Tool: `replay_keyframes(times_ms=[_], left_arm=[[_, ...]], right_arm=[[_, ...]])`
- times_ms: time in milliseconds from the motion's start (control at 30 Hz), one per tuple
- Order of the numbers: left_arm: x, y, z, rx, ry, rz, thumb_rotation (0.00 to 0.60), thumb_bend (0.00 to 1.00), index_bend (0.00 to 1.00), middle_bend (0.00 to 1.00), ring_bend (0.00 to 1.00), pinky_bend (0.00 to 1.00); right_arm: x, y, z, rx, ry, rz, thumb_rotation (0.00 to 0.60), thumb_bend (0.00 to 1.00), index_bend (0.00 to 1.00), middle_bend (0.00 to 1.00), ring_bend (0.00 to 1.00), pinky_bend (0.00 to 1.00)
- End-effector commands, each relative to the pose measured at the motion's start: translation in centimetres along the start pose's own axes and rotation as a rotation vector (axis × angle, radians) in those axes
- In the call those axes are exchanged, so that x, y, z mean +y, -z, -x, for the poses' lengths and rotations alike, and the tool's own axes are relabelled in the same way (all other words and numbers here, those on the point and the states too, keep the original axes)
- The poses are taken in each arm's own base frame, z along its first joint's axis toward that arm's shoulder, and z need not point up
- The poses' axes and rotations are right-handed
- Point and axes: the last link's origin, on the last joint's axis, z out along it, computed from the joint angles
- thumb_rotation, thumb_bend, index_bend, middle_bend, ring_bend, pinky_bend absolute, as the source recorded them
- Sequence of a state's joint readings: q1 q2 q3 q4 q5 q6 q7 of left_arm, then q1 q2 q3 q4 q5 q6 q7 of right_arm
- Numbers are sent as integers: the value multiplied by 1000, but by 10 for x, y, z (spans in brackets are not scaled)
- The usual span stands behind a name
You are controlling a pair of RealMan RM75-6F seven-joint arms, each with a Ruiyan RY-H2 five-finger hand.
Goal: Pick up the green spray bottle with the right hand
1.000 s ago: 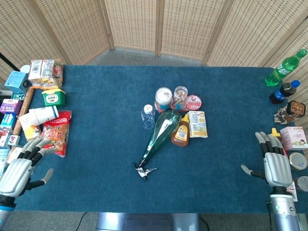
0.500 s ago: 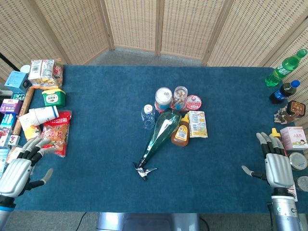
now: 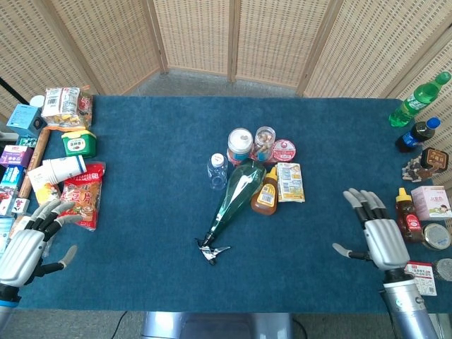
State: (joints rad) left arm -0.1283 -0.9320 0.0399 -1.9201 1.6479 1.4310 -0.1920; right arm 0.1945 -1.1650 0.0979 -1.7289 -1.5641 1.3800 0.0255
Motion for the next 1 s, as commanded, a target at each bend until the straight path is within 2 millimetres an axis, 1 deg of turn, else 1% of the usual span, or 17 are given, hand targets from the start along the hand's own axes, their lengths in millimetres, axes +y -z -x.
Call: replay_keyframes(times_ms=[33, 167, 367, 500, 733, 833, 1000], left_arm=[[0, 0, -1, 2, 5, 4, 600, 452, 273, 160, 0, 0], [0, 2, -2, 3, 10, 9, 600, 453, 273, 160, 0, 0], [1, 4, -3, -2, 7, 21, 600, 452, 274, 160, 0, 0], [2, 5, -3, -6, 8, 23, 600, 453, 274, 160, 0, 0], [1, 7, -4, -3, 12, 20, 600, 453, 274, 161, 0, 0], [1, 9, -5, 3, 13, 18, 600, 453, 274, 160, 0, 0], [-1, 10, -6, 4, 11, 12, 600, 453, 273, 160, 0, 0]], right_arm=[[-9, -10, 1, -19, 15, -84, 595, 0, 0, 0, 0, 0], [-19, -17, 4, -32, 47, -149, 600, 13, 0, 0, 0, 0], [-36, -28, 14, -89, 106, -235, 600, 78, 0, 0, 0, 0], [-49, -36, 20, -95, 151, -298, 600, 114, 0, 0, 0, 0], [-74, -50, 33, -132, 203, -438, 600, 134, 0, 0, 0, 0], [-85, -56, 35, -113, 212, -492, 600, 170, 0, 0, 0, 0], [-98, -67, 39, -86, 228, -556, 600, 173, 0, 0, 0, 0]])
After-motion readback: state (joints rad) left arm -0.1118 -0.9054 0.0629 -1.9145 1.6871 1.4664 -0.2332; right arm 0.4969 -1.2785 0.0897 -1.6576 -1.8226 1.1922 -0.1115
